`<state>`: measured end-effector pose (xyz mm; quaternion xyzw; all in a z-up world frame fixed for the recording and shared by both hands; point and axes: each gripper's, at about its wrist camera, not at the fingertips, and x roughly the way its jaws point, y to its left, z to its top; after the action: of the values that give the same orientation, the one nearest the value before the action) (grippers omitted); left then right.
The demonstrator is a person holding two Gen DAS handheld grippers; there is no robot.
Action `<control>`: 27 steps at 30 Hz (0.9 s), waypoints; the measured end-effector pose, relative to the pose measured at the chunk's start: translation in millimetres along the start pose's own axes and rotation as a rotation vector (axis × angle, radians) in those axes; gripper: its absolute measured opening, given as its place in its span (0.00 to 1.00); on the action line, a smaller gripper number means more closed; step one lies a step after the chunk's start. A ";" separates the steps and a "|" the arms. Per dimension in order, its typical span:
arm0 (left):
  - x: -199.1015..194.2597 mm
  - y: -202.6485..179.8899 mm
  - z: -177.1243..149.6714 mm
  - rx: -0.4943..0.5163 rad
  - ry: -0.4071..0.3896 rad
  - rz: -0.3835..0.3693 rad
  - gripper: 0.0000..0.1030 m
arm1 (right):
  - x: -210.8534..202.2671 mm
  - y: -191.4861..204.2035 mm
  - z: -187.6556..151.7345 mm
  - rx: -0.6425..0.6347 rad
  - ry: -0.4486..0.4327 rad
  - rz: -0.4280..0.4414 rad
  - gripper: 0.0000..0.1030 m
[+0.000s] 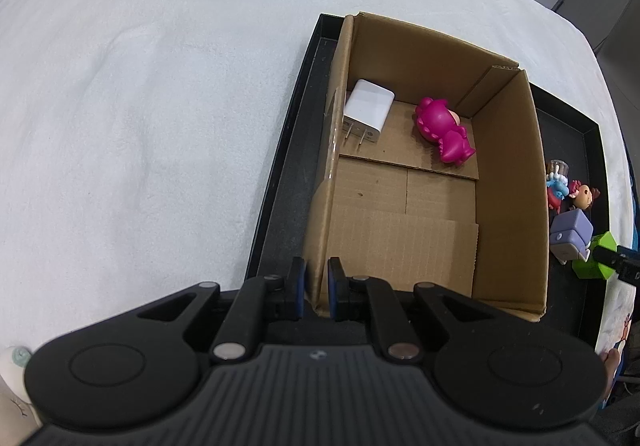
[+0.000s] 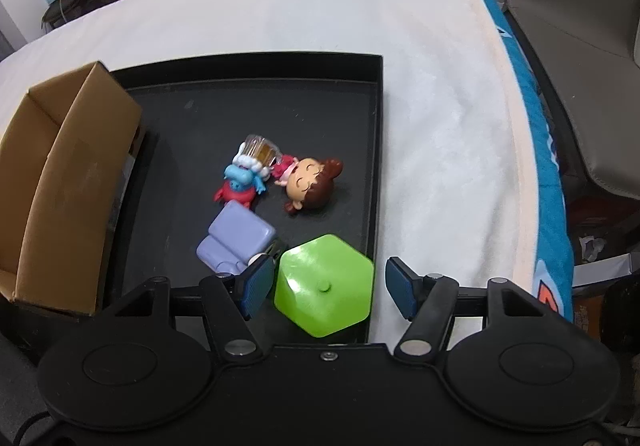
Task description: Organize rigid objects
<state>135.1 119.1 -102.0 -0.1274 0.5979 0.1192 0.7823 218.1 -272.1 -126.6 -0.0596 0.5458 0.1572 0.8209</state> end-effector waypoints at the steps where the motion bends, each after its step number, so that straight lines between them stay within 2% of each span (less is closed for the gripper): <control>1: 0.2 0.2 -0.1 -0.002 0.000 0.001 0.10 | 1.8 1.2 -1.1 -0.005 0.008 0.005 0.60; 3: 0.0 0.5 -0.3 -0.001 0.001 0.002 0.10 | 6.1 4.3 -4.3 -0.027 0.019 -0.011 0.58; 4: -0.3 0.0 -0.5 0.002 0.000 0.005 0.10 | 8.3 5.5 -5.6 -0.040 0.021 -0.026 0.52; 15: -5.0 0.8 -1.8 -0.002 -0.019 -0.007 0.10 | -11.8 6.3 -6.1 -0.007 -0.040 0.028 0.51; 27: -2.6 6.1 -4.7 -0.007 -0.024 -0.040 0.10 | -34.7 33.2 12.0 -0.104 -0.050 0.003 0.51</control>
<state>128.2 123.1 -101.1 -0.1404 0.5854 0.1072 0.7912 205.6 -244.3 -87.7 -0.0976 0.5165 0.1879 0.8297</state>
